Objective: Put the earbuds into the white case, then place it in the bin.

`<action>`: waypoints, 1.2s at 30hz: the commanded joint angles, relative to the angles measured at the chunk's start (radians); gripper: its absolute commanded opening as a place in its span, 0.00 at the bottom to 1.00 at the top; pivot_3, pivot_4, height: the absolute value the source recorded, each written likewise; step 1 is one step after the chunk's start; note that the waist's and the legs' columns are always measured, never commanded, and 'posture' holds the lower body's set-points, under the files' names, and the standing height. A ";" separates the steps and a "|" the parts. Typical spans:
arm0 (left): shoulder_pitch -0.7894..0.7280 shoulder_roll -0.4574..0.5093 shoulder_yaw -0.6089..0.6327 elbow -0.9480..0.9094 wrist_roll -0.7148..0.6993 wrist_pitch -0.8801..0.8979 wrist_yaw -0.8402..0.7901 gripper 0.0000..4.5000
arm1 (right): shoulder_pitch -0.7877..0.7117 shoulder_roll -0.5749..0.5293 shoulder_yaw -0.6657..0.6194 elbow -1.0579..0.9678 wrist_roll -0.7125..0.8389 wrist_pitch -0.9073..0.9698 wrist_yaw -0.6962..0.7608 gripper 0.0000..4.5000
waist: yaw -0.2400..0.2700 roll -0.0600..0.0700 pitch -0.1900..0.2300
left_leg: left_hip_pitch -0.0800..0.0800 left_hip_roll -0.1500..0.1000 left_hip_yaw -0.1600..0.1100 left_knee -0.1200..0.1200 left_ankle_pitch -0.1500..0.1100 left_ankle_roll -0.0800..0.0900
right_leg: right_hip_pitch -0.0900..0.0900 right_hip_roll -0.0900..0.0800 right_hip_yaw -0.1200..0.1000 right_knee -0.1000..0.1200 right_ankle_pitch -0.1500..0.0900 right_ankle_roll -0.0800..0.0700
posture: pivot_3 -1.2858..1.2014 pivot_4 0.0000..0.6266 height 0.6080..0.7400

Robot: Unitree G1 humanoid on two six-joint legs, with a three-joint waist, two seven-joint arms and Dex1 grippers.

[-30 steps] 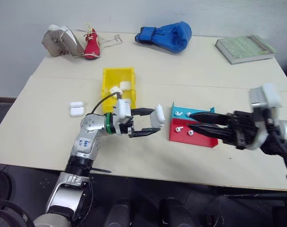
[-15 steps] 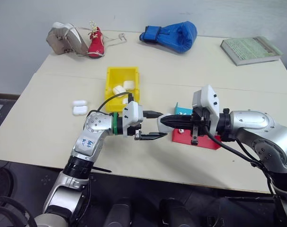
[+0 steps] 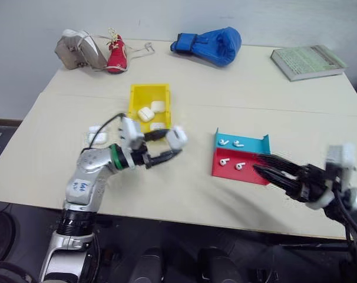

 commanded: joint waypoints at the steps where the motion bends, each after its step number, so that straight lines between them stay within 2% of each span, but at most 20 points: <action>1: -0.087 0.021 0.075 0.047 0.072 0.036 0.203 0.61 | 0.024 0.042 -0.106 -0.028 -0.086 -0.170 -0.046 0.68 | 0.002 -0.001 0.000 | 0.001 0.000 0.000 0.000 0.000 0.000 | 0.001 0.000 0.000 0.000 0.000 0.000 | 0.52 0.24 1.00; 5: -0.212 0.023 0.065 0.223 0.147 -0.057 0.265 0.61 | 0.051 0.088 -0.116 -0.019 -0.137 -0.273 -0.072 0.99 | 0.004 -0.001 -0.001 | 0.002 0.000 0.000 0.000 0.001 -0.001 | 0.001 0.001 0.000 0.001 0.000 0.000 | 0.52 0.24 1.00; 9: -0.352 0.018 0.028 0.458 0.229 -0.118 0.314 0.61 | 0.056 0.102 -0.064 -0.021 -0.168 -0.320 -0.074 0.99 | 0.003 -0.002 -0.001 | 0.002 -0.002 0.000 -0.002 0.001 -0.001 | -0.002 0.001 -0.001 0.005 0.000 0.000 | 0.52 0.24 1.00; 13: -0.441 0.005 0.012 0.631 0.227 -0.145 0.258 0.61 | 0.034 0.103 -0.009 -0.015 -0.197 -0.344 -0.098 0.99 | 0.001 -0.002 -0.001 | 0.002 -0.003 0.001 -0.002 0.001 -0.001 | -0.003 0.002 -0.002 0.006 0.000 0.000 | 0.52 0.24 1.00; 15: -0.460 0.006 0.003 0.664 0.227 -0.132 0.232 0.77 | 0.034 0.105 0.011 -0.013 -0.204 -0.353 -0.105 1.00 | 0.001 -0.002 -0.001 | 0.002 -0.003 0.001 -0.002 0.001 -0.001 | -0.003 0.002 -0.002 0.006 0.000 0.000 | 0.52 0.24 1.00; 18: -0.466 0.017 0.001 0.661 0.222 -0.127 0.198 0.96 | 0.040 0.106 0.036 -0.010 -0.210 -0.364 -0.106 1.00 | 0.000 -0.002 -0.001 | 0.002 -0.003 0.001 -0.002 0.001 -0.001 | -0.003 0.002 -0.002 0.006 0.000 0.000 | 0.52 0.24 1.00; 21: -0.439 0.048 0.032 0.588 0.181 -0.122 0.148 0.99 | 0.054 0.096 0.057 0.000 -0.218 -0.375 -0.089 1.00 | 0.000 -0.002 0.000 | 0.002 -0.003 0.001 -0.001 0.001 -0.001 | -0.003 0.001 -0.002 0.006 0.000 0.000 | 0.52 0.24 1.00; 24: -0.366 0.101 0.088 0.452 0.078 -0.042 0.059 0.99 | 0.058 0.081 0.057 0.025 -0.214 -0.381 -0.070 1.00 | -0.015 -0.002 0.000 | 0.002 -0.002 0.001 -0.002 0.001 -0.001 | -0.003 0.000 -0.001 0.006 0.000 0.000 | 0.52 0.24 1.00; 27: -0.191 0.279 0.068 0.268 0.126 0.078 -0.004 0.99 | 0.055 0.035 0.035 0.095 -0.209 -0.396 0.000 1.00 | -0.035 -0.002 -0.001 | 0.002 -0.002 0.000 -0.002 0.001 -0.001 | -0.003 0.000 0.001 0.006 0.000 0.000 | 0.52 0.24 1.00; 28: -0.105 0.327 0.089 0.193 0.111 0.053 -0.057 0.99 | 0.050 0.014 0.029 0.128 -0.208 -0.404 0.030 1.00 | -0.044 -0.001 -0.001 | 0.005 -0.002 0.000 -0.003 0.001 -0.001 | -0.003 0.001 0.003 0.006 0.000 0.000 | 0.52 0.24 1.00; 31: 0.089 0.392 0.163 0.047 0.067 -0.024 -0.123 0.99 | 0.046 -0.040 0.031 0.189 -0.213 -0.427 0.107 1.00 | -0.044 -0.002 -0.001 | 0.010 -0.002 0.000 -0.006 0.001 -0.001 | 0.001 0.001 0.008 0.006 0.000 -0.001 | 0.52 0.24 1.00; 36: 0.493 0.444 0.348 -0.041 0.113 -0.199 -0.179 0.99 | 0.021 -0.158 0.046 0.315 -0.230 -0.473 0.286 1.00 | -0.042 -0.002 0.000 | 0.016 -0.001 0.000 -0.006 0.001 -0.001 | 0.008 0.000 0.011 -0.002 -0.001 -0.002 | 0.52 0.24 1.00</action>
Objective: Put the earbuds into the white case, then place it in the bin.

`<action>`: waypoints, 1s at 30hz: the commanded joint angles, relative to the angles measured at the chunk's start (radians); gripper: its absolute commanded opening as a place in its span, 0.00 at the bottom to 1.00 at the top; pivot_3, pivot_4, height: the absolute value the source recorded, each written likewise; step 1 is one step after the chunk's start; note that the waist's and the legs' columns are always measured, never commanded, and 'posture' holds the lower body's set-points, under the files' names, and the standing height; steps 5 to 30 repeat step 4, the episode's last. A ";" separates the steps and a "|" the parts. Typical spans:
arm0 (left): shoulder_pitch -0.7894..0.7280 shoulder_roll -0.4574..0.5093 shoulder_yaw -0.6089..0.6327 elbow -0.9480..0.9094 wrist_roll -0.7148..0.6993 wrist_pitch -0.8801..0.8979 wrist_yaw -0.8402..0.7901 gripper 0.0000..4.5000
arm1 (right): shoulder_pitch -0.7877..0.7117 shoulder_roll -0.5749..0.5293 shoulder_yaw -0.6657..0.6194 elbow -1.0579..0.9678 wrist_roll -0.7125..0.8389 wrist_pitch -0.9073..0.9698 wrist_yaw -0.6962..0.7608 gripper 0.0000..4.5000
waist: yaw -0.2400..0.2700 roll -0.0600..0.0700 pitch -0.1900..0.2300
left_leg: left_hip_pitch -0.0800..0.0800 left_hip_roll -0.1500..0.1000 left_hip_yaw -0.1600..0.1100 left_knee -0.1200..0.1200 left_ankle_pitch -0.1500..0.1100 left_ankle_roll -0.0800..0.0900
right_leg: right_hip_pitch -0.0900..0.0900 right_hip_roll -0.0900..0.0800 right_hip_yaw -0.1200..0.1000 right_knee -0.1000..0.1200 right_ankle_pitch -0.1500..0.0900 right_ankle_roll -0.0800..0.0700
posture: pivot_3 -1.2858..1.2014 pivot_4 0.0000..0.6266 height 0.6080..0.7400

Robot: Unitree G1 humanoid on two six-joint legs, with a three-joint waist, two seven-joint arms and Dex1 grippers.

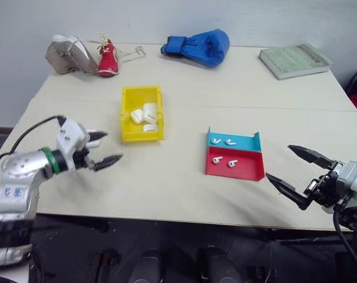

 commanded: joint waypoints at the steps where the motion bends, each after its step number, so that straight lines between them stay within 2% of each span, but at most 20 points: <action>1: 0.190 0.014 0.149 -0.068 -0.013 -0.139 -0.069 0.99 | -0.021 -0.060 -0.011 0.073 0.000 -0.045 0.107 1.00 | -0.001 0.000 0.000 | 0.003 0.001 0.000 -0.002 0.000 0.000 | 0.003 0.000 0.000 -0.003 0.000 0.000 | 0.52 0.24 1.00; 4: 0.306 0.002 0.214 -0.069 -0.034 -0.169 -0.085 0.99 | -0.052 -0.090 -0.003 0.126 -0.002 -0.058 0.149 1.00 | 0.001 0.000 0.000 | 0.005 0.001 -0.001 -0.005 -0.001 0.000 | 0.007 0.000 -0.001 -0.009 0.000 -0.001 | 0.52 0.24 1.00; 30: 0.306 0.002 0.214 -0.069 -0.034 -0.169 -0.085 0.99 | -0.052 -0.090 -0.003 0.126 -0.002 -0.058 0.149 1.00 | 0.001 0.000 0.000 | 0.005 0.001 -0.001 -0.005 -0.001 0.000 | 0.007 0.000 -0.001 -0.009 0.000 -0.001 | 0.52 0.24 1.00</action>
